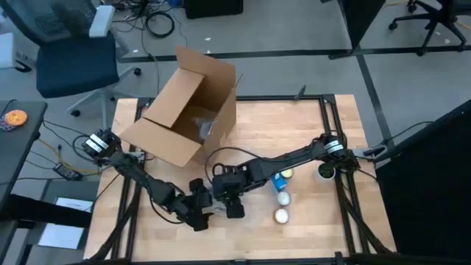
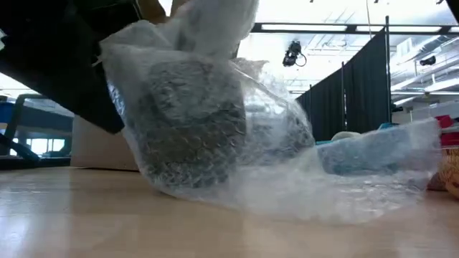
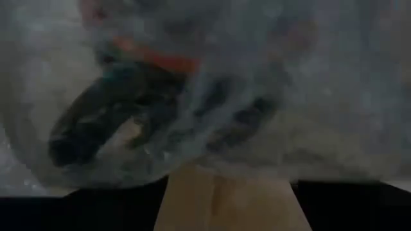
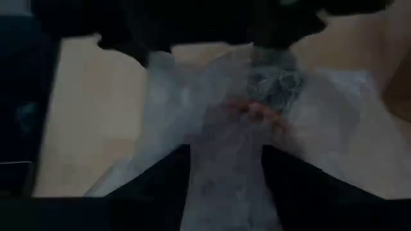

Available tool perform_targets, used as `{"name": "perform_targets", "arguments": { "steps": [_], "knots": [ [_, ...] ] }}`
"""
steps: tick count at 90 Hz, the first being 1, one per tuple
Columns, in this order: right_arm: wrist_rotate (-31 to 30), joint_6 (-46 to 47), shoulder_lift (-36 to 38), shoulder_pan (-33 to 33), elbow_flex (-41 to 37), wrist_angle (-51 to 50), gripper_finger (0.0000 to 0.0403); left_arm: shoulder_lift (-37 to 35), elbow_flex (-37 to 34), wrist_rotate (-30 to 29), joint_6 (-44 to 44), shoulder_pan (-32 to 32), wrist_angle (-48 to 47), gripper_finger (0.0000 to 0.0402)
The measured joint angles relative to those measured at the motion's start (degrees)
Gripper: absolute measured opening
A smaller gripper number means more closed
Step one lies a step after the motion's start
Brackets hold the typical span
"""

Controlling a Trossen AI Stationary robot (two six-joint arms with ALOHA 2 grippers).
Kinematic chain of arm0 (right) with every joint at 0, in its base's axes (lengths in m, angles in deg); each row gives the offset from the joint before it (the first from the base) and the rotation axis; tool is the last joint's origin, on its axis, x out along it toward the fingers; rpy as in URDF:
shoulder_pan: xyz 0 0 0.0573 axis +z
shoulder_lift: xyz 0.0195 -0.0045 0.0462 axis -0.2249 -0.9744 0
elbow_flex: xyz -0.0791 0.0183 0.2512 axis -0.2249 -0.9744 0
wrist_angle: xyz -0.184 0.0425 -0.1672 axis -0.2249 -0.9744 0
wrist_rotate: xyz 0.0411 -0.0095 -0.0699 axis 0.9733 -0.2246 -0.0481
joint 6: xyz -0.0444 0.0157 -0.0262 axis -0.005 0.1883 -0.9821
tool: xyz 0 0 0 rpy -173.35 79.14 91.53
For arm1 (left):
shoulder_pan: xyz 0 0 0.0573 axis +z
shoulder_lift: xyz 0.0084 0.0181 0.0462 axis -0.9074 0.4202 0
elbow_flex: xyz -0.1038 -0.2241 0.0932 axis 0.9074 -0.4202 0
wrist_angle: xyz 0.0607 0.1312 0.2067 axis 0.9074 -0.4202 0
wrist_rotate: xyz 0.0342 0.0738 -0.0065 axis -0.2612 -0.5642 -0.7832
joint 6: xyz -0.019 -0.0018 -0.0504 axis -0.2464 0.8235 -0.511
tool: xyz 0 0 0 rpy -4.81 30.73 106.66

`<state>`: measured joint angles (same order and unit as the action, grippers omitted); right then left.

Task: Wrap mug
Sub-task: Wrap the mug with the bubble wrap

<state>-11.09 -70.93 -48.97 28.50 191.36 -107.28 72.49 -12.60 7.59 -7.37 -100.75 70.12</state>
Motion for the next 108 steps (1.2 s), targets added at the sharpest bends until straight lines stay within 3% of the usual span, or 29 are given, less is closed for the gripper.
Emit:
{"name": "perform_targets", "arguments": {
  "steps": [36, 54, 67, 84, 108],
  "knots": [
    [-0.1, 0.0, 1.7, 0.1, 0.2, -5.2, 0.0164, 0.0, 0.0, 0.7, 0.0, 0.0, 0.0, 0.0286],
    [0.7, -0.9, 2.4, 1.6, 5.9, -6.3, 0.0148, 0.0, 0.0, 0.8, 0.0, 0.0, -0.1, 0.0286],
    [1.5, -4.7, 2.4, 3.1, 8.6, -6.9, 0.0109, 0.0, 0.0, 0.8, -0.1, -0.1, -0.1, 0.0286],
    [2.8, -5.9, 2.2, 4.3, 8.7, -10.2, 0.0012, 0.0, 0.0, 0.8, -0.1, -0.1, -0.1, 0.0286],
    [2.8, -3.5, 2.2, 3.1, 1.2, -8.9, 0.0002, 0.0, 0.0, 0.8, -0.1, -0.1, 0.0, 0.0286]
  ]
}}
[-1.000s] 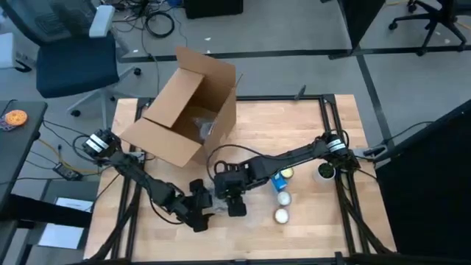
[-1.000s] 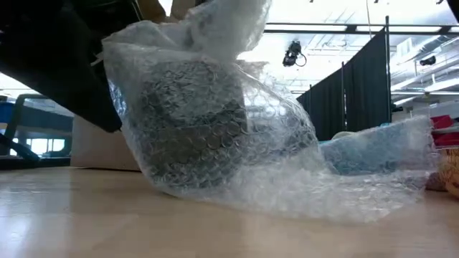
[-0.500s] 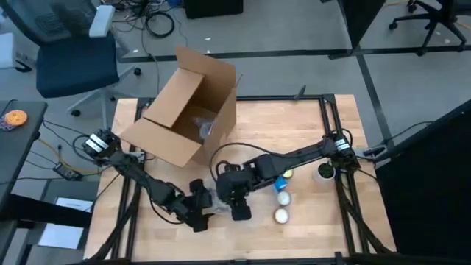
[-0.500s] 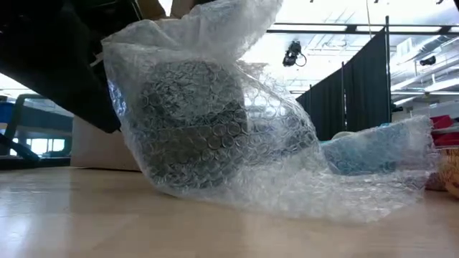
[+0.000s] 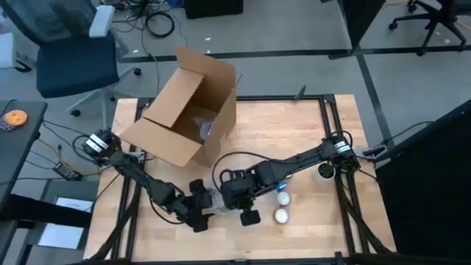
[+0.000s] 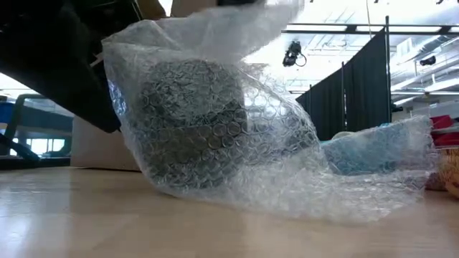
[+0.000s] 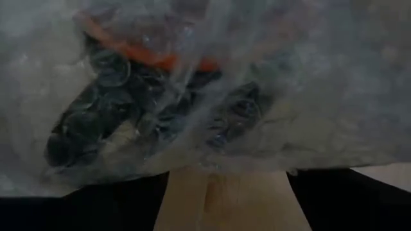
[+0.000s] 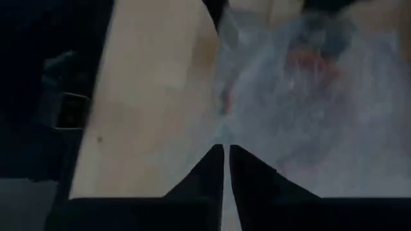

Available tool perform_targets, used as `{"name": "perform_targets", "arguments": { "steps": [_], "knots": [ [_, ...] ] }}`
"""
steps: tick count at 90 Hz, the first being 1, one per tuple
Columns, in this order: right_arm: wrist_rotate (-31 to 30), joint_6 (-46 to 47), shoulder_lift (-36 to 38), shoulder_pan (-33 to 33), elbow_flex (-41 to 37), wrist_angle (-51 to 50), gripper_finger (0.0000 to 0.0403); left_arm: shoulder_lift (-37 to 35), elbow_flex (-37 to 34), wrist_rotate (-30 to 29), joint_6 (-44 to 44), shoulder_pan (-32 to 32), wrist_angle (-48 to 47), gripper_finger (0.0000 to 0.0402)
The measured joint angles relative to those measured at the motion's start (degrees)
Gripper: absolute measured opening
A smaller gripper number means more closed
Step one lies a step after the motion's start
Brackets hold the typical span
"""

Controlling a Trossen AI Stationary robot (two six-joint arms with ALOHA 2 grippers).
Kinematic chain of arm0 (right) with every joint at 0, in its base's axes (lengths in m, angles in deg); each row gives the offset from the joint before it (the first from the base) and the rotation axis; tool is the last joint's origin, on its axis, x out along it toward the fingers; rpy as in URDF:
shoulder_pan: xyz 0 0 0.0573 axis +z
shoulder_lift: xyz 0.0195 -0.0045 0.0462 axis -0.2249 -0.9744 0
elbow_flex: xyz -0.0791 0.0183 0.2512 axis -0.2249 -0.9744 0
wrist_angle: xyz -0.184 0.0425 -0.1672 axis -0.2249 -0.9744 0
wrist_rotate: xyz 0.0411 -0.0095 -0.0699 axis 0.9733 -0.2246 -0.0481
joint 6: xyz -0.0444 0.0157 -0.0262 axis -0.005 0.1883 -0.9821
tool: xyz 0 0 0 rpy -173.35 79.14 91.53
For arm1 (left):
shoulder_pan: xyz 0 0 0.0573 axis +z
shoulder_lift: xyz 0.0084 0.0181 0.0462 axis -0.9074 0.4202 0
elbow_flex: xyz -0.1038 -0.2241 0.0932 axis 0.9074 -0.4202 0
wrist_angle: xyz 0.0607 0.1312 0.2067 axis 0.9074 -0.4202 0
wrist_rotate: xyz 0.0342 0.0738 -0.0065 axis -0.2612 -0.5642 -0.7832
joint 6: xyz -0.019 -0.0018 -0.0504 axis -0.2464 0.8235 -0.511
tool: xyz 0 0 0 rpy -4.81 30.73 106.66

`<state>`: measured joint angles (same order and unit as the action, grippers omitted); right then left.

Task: Wrap mug
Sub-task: Wrap the mug with the bubble wrap

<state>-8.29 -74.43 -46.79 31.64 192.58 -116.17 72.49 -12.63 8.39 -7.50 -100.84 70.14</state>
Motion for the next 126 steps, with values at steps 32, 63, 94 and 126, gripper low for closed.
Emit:
{"name": "perform_targets", "arguments": {
  "steps": [32, 63, 94, 126],
  "knots": [
    [-0.1, -2.5, -0.1, -5.3, -10.6, 16.4, 0.0000, 0.0, -0.1, -0.4, 0.3, 0.1, 1.1, 0.0286],
    [3.0, 1.9, 0.3, -5.7, -19.1, 25.7, 0.0000, 0.0, -0.1, -2.5, 0.7, 0.1, 1.2, 0.0286],
    [-2.9, 2.9, 0.0, -1.6, -1.6, 3.9, 0.0000, 0.0, -0.1, -3.2, 0.7, 0.1, 1.2, 0.0286],
    [-0.5, 12.6, 0.1, 4.4, 7.7, -15.2, 0.0000, 0.0, -0.1, -3.2, 0.4, 0.1, 1.3, 0.0286]
  ]
}}
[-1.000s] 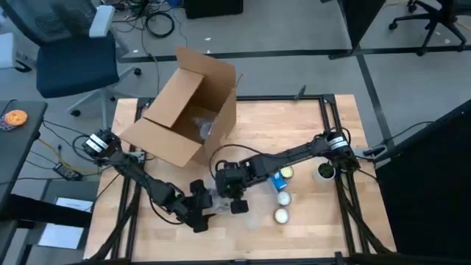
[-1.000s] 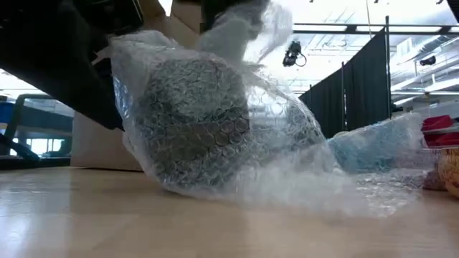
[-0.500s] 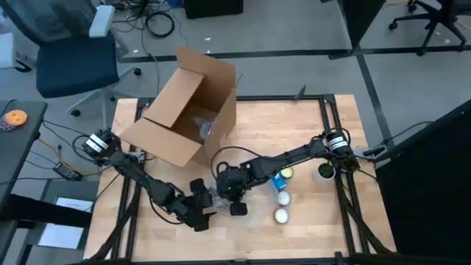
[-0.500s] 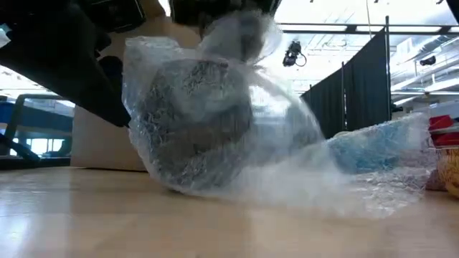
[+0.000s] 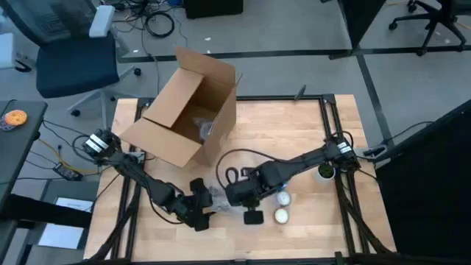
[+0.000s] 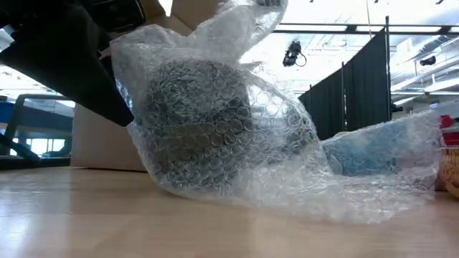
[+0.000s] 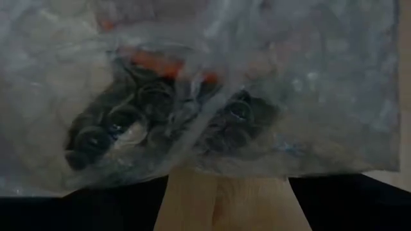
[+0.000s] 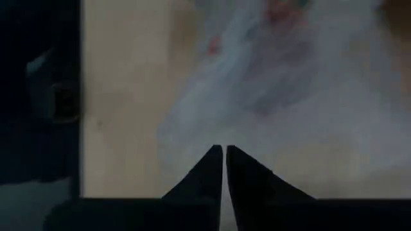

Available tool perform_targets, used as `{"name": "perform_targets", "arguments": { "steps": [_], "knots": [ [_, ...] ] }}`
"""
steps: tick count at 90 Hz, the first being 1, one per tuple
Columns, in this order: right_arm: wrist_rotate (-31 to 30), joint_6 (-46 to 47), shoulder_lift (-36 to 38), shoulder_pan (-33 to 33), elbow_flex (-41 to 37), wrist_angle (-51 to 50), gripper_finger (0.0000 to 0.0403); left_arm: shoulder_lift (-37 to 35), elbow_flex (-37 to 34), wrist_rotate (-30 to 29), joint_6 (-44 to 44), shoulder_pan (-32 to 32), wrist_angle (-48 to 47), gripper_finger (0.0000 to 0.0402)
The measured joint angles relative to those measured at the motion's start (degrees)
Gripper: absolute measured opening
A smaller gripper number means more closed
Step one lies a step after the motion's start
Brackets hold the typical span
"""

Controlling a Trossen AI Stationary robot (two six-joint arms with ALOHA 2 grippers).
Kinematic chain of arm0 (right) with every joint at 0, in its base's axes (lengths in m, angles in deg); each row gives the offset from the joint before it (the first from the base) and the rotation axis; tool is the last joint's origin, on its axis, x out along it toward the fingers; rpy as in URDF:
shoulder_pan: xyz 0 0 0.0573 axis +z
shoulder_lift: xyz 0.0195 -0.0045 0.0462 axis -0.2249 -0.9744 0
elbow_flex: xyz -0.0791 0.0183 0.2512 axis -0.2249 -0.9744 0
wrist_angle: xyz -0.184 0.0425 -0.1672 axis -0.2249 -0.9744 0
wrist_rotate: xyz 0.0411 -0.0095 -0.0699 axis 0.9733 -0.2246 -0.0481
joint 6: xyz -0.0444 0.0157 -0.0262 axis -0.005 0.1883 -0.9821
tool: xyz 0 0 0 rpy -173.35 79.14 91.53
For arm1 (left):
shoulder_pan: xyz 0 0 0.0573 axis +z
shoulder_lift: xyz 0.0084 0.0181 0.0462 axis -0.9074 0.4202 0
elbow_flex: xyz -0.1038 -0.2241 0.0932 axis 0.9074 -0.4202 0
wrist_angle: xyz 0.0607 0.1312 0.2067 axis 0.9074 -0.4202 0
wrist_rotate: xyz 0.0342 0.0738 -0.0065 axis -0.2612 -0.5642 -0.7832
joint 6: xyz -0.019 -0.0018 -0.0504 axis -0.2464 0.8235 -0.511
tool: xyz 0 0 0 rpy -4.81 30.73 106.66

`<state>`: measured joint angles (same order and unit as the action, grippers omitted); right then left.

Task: Wrap mug
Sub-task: Wrap the mug with the bubble wrap

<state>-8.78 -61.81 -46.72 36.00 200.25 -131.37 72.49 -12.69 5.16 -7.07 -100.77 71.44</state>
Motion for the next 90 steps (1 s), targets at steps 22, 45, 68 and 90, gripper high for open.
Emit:
{"name": "perform_targets", "arguments": {
  "steps": [22, 45, 68, 90],
  "knots": [
    [-9.0, 1.4, 0.2, 5.0, 0.0, -0.1, 0.0000, 0.0, 0.0, 0.0, -0.1, 0.0, 0.2, 0.0286],
    [-9.2, 9.6, 0.7, 8.6, 0.0, -7.8, 0.0000, 0.0, 0.0, 0.0, -0.4, 0.0, 0.3, 0.0286],
    [-15.1, 14.8, 0.8, 9.6, -0.8, -12.5, 0.0000, 0.0, 0.0, 0.0, -0.4, 0.0, 0.7, 0.0286],
    [-15.8, 5.7, 0.7, 6.8, -9.2, 3.9, 0.0000, 0.0, 0.0, 0.0, -0.2, 0.0, 1.2, 0.0286]
  ]
}}
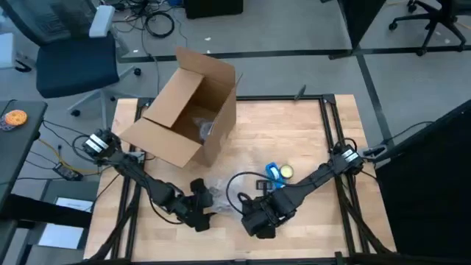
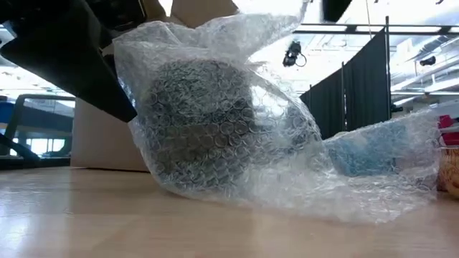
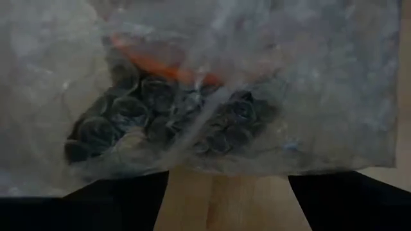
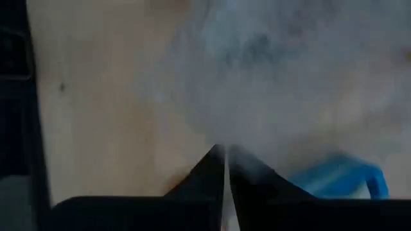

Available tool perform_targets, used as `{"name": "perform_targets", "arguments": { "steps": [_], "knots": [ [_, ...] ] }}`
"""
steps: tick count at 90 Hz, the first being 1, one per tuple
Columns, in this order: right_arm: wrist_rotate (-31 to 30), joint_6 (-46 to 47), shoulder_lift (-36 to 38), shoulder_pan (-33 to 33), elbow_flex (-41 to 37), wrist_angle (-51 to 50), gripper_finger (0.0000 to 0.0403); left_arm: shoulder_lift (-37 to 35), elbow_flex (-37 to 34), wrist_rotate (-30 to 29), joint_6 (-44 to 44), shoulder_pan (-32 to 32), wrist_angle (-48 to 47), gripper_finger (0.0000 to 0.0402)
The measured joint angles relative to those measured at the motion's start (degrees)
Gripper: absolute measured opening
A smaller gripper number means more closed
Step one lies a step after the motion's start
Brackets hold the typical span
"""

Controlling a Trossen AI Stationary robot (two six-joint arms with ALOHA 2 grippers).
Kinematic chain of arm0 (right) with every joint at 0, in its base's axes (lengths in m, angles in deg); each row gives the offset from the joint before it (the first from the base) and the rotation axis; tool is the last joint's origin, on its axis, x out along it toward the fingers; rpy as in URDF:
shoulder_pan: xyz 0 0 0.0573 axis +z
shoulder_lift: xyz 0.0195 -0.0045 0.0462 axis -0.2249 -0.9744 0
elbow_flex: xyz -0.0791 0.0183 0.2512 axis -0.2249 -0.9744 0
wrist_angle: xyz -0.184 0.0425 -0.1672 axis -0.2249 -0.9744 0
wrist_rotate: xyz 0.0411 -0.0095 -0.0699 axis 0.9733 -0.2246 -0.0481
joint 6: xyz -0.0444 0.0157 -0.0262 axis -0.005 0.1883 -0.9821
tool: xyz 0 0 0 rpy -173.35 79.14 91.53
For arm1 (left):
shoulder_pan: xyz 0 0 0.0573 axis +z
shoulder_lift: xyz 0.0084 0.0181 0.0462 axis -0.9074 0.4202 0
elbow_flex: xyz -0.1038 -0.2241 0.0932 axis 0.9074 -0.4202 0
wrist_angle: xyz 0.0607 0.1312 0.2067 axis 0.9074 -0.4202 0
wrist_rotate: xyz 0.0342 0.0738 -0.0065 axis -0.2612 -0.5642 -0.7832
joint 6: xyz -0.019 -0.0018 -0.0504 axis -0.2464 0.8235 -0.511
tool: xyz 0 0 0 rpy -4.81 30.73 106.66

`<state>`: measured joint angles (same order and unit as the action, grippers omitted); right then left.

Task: Wrap mug
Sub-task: Wrap the mug with the bubble wrap

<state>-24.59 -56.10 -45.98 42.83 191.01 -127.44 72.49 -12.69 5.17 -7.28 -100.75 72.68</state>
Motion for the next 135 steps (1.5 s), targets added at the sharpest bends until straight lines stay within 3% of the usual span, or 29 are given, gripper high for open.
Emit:
{"name": "perform_targets", "arguments": {
  "steps": [17, 37, 62, 81, 105, 116, 123, 135],
  "knots": [
    [-4.1, -10.6, 0.0, -2.2, -0.5, 12.3, 0.0000, 0.0, 0.0, 0.0, 0.1, 0.0, -0.1, 0.0286],
    [-3.0, -14.2, -1.0, -6.9, -1.1, 14.4, 0.0000, 0.0, 0.0, 0.0, 0.2, 0.0, -0.1, 0.0286],
    [8.8, -16.2, -0.8, -12.1, -11.2, 28.9, 0.0000, 0.0, 0.0, -0.4, 0.5, 0.0, -0.1, 0.0286],
    [14.0, -12.9, -0.7, -13.1, -12.7, 25.2, 0.0000, 0.0, 0.0, -0.9, 1.4, 0.0, 0.0, 0.0286],
    [14.6, -11.0, -0.5, -10.1, -0.4, 9.0, 0.0000, 0.0, 0.0, -3.0, 1.8, 0.0, 1.0, 0.0286],
    [11.3, -10.3, -0.5, -9.3, 4.9, 3.9, 0.0000, 0.0, 0.0, -3.1, 1.9, 0.0, 1.3, 0.0286],
    [7.7, -11.1, -0.4, -8.9, 6.6, 5.1, 0.0000, 0.0, 0.0, -3.2, 1.9, 0.0, 1.3, 0.0286],
    [6.9, -13.9, -0.7, -9.3, 5.8, 7.8, 0.0000, 0.0, 0.0, -3.4, 1.9, 0.0, 1.4, 0.0286]
  ]
}}
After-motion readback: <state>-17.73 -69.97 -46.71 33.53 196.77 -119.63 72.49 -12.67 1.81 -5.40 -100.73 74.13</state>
